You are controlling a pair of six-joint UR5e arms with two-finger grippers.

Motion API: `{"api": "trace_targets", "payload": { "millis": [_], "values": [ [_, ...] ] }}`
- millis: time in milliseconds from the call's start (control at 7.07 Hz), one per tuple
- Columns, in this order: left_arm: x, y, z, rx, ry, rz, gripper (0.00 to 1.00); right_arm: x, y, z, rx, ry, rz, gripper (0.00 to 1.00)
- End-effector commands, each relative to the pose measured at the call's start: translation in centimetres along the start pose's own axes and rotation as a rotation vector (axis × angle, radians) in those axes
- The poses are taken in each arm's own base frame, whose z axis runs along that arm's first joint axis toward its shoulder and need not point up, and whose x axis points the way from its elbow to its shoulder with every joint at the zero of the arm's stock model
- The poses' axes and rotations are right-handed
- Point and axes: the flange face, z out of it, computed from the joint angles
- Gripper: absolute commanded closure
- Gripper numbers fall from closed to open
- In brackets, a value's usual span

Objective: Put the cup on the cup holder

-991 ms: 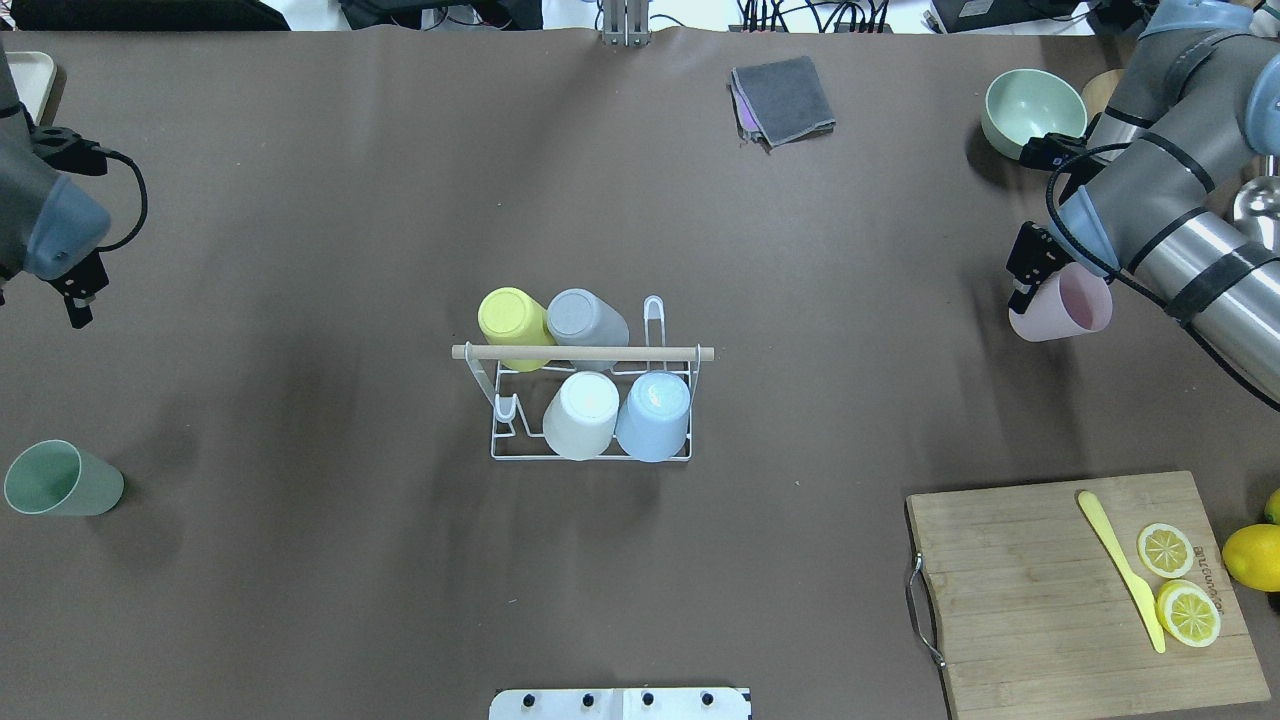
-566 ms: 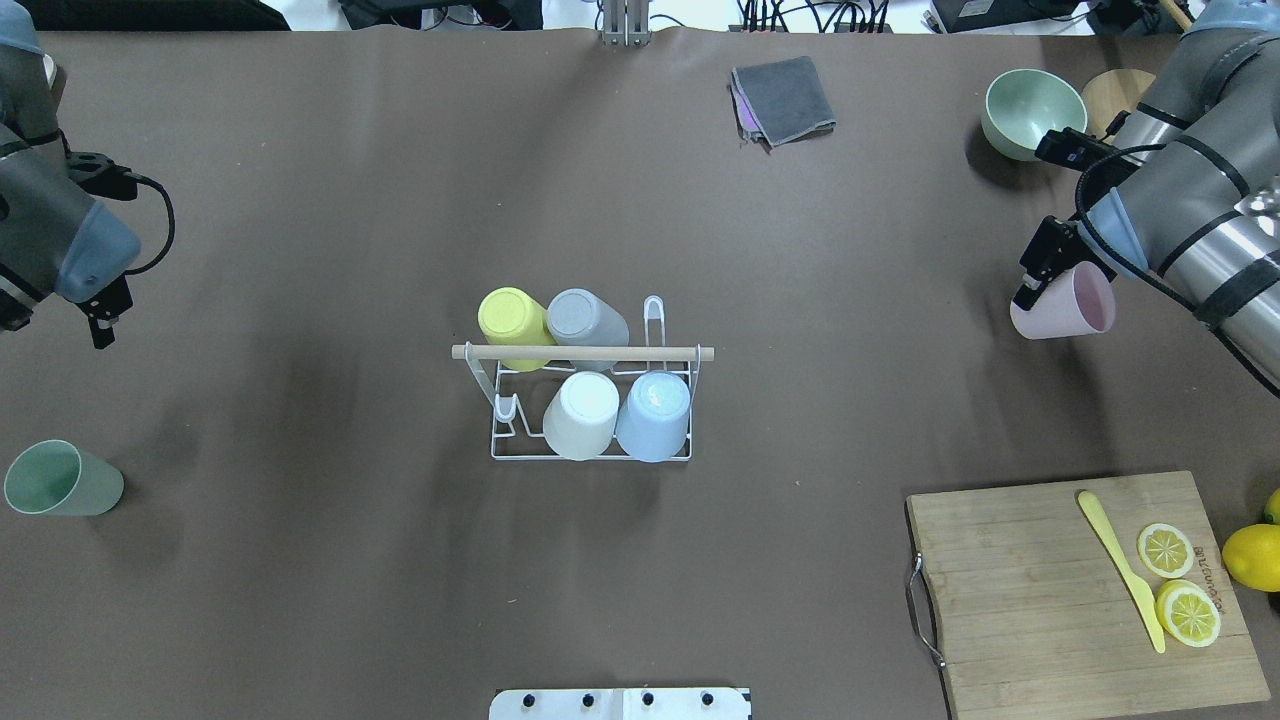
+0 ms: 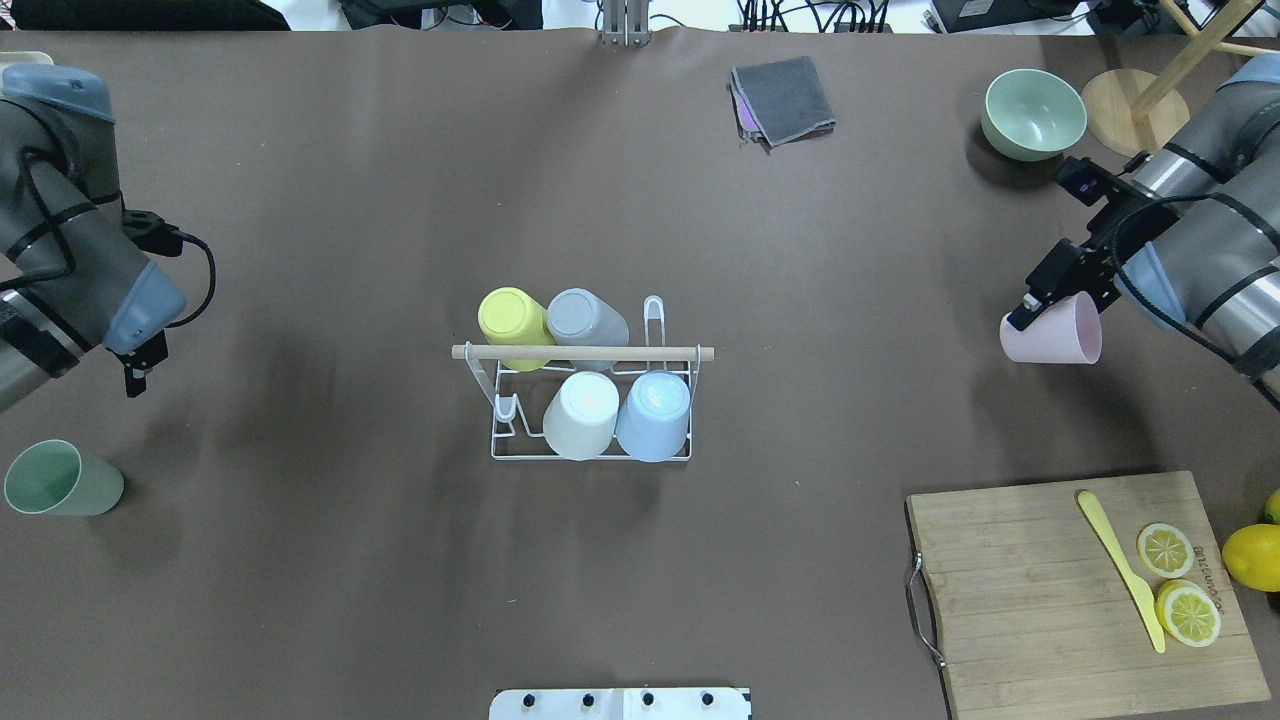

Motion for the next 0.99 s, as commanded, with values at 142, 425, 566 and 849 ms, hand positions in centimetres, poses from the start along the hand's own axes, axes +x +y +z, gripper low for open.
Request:
{"api": "trace_targets", "payload": {
  "millis": [142, 425, 566, 849],
  "values": [
    [0.1, -0.2, 3.0, -0.05, -0.011, -0.003, 0.02, 0.5, 3.1, -4.1, 0.139, -0.195, -0.191, 0.86],
    [-0.5, 0.1, 4.4, -0.07, -0.011, -0.014, 0.02, -2.4, 1.9, -4.7, 0.209, -0.356, -0.351, 0.86],
    [-0.5, 0.1, 4.8, -0.078, -0.01, -0.017, 0.02, -4.0, 0.9, -4.8, 0.257, -0.436, -0.466, 0.86],
    [-0.1, 0.3, 5.0, -0.092, 0.0, -0.025, 0.02, -9.6, -3.2, -0.6, 0.326, -0.604, -0.785, 0.86]
  ]
}}
